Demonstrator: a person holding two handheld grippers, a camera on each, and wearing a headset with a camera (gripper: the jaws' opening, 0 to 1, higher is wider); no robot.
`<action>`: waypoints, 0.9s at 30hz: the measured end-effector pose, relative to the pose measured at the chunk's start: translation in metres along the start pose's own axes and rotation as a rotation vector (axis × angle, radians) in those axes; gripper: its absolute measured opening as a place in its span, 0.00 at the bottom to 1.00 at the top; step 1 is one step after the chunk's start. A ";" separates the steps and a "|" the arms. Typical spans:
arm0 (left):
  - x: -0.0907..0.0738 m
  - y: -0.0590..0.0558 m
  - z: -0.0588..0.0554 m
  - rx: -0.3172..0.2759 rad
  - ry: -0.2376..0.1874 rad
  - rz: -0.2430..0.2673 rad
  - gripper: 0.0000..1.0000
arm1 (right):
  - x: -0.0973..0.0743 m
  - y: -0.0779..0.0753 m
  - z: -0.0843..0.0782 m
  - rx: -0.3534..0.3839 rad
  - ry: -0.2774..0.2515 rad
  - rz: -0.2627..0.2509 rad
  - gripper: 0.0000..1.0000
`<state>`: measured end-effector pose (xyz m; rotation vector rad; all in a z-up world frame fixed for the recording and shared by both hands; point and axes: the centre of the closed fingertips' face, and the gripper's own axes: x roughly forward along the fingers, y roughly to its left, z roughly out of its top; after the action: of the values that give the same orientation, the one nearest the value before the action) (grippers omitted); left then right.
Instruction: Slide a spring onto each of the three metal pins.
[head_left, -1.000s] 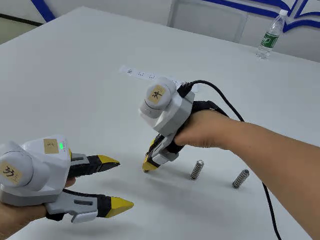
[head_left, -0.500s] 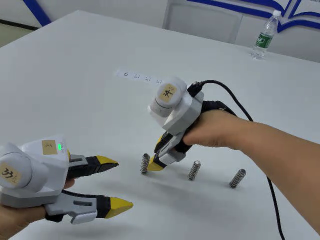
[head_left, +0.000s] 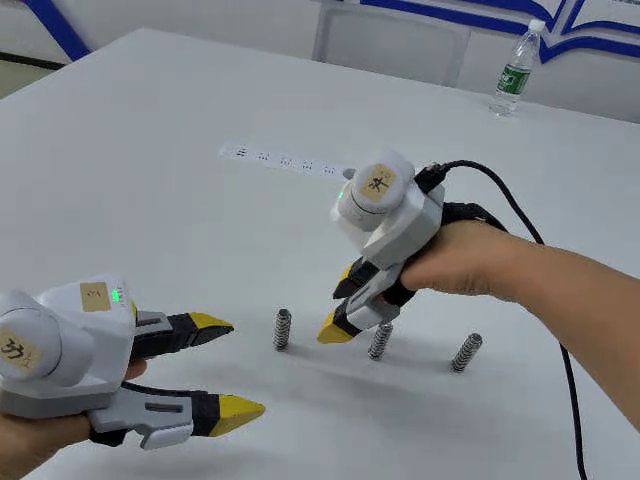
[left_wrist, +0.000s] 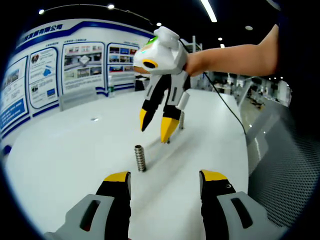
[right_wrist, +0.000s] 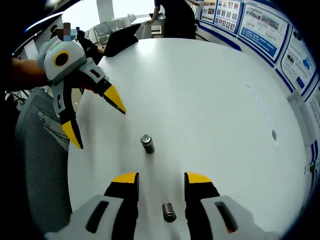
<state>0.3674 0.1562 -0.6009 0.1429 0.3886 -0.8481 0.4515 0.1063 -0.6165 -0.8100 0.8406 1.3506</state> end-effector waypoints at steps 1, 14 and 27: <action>0.000 0.000 0.000 0.000 0.001 0.001 0.56 | -0.002 0.000 -0.001 0.007 -0.009 -0.003 0.38; 0.003 0.001 0.001 -0.001 0.003 0.002 0.57 | -0.023 -0.005 -0.015 0.074 -0.102 -0.044 0.46; 0.004 0.002 0.003 0.002 0.007 0.009 0.58 | -0.042 -0.010 -0.027 0.121 -0.195 -0.102 0.54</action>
<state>0.3724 0.1541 -0.5998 0.1494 0.3936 -0.8392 0.4587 0.0619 -0.5928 -0.6079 0.7113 1.2535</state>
